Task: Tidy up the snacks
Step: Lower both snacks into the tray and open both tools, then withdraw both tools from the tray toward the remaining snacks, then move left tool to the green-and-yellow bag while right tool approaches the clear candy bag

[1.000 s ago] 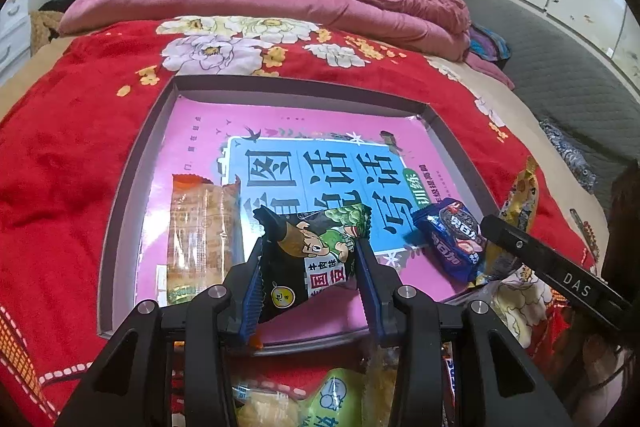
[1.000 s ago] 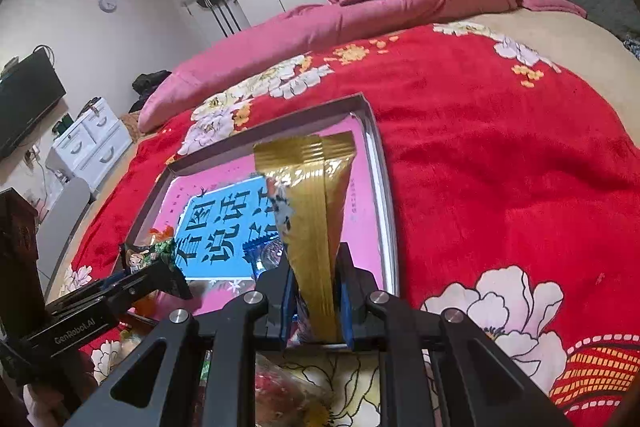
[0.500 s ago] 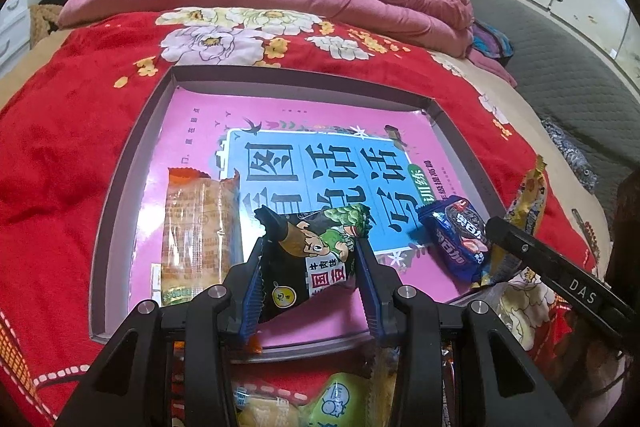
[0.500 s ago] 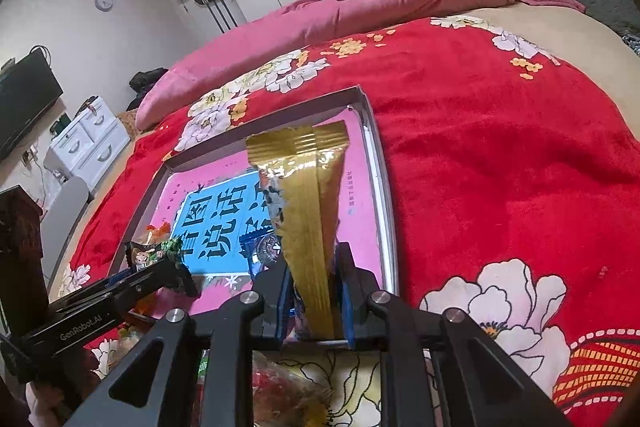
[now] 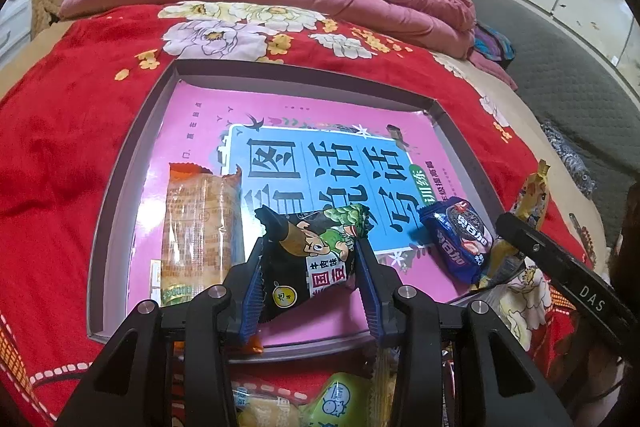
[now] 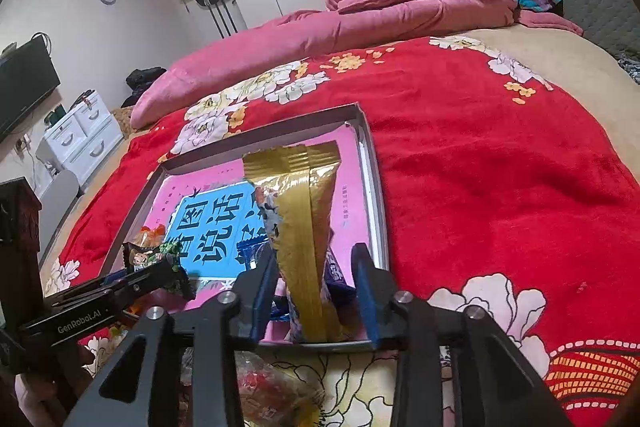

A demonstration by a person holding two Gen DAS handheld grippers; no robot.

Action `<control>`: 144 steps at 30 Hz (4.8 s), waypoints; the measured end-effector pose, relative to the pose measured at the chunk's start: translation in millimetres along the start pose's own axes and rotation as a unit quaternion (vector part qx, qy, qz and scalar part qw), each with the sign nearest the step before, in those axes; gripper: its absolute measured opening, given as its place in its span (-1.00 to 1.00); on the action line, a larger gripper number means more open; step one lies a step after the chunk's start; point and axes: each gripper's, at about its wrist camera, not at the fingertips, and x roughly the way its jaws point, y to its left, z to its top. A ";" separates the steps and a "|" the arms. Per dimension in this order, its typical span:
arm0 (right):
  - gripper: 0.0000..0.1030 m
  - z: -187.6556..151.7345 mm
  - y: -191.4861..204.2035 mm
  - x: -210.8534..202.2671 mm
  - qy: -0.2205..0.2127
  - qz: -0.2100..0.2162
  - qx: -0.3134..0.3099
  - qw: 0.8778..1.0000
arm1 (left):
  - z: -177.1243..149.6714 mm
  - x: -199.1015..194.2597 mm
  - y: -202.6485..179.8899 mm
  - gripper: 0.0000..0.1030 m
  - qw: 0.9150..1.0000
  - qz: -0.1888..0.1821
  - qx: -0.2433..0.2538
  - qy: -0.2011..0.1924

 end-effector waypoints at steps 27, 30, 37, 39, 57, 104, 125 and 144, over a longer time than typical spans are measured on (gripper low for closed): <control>0.21 8.1 -3.9 -27.1 -0.053 0.000 0.002 0.999 | 3.3 -23.8 3.3 0.37 0.999 -0.015 0.005 -0.036; 0.22 7.9 -4.0 -27.3 -0.053 0.000 0.000 0.999 | 3.5 -26.8 6.9 0.42 0.999 -0.014 0.000 -0.039; 0.24 8.3 -2.6 -29.6 -0.055 -0.001 -0.004 0.999 | 3.8 -37.4 19.1 0.46 0.999 -0.004 -0.013 -0.052; 0.26 7.8 -2.0 -31.0 -0.055 0.000 -0.005 0.998 | 3.5 -42.2 23.5 0.50 0.998 -0.001 -0.016 -0.058; 0.28 4.1 -1.7 -37.3 -0.056 -0.001 -0.012 0.998 | -5.4 -65.5 46.0 0.53 0.997 0.011 -0.044 -0.066; 0.33 -27.6 35.6 -59.9 -0.033 0.010 -0.083 0.996 | -33.4 -88.9 40.4 0.53 0.997 0.048 -0.026 -0.049; 0.36 -38.3 43.9 -64.3 -0.018 0.013 -0.103 0.994 | -48.9 -92.8 41.9 0.53 0.998 0.055 -0.020 -0.021; 0.37 -47.9 52.7 -69.6 -0.006 0.013 -0.117 0.993 | -66.7 -90.6 34.3 0.53 0.997 0.077 0.019 0.016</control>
